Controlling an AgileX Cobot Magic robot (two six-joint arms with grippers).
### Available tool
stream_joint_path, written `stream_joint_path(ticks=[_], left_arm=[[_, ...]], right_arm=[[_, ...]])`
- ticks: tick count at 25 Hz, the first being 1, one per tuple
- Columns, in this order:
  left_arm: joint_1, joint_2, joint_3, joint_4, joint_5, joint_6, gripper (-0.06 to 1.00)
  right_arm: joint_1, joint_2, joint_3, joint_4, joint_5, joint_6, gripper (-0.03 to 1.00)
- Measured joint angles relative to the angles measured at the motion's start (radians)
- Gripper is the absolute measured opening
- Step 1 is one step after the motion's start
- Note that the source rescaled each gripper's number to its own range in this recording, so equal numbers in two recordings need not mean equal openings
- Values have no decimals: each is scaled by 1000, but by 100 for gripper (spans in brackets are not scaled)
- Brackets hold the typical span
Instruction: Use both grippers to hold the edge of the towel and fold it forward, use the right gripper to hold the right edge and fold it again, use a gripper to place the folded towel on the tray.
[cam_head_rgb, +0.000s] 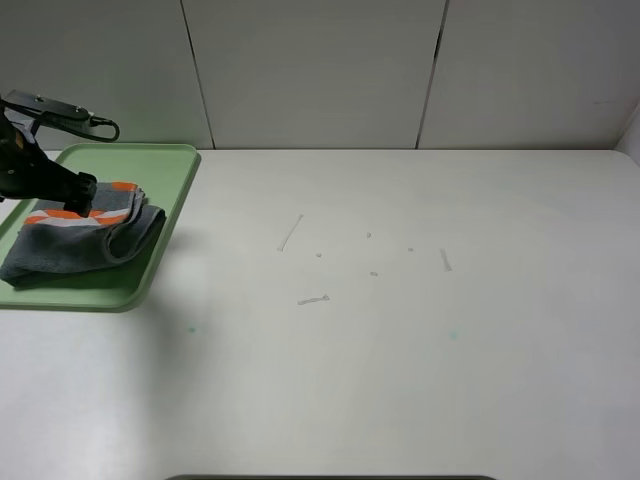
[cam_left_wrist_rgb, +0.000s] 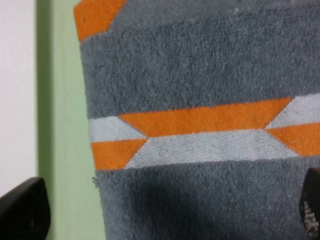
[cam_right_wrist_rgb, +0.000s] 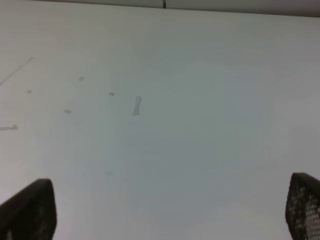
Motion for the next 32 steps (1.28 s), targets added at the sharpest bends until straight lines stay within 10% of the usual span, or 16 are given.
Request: stream_joint_path(ticks=[24,32], left_arm=[[-23,-734,385,-153,2,47,100],[-23,-1101,477,-281,231,163,100]], right_arm=[[0,0,0,0,0,0,100],[0,0,0,0,0,0,100]])
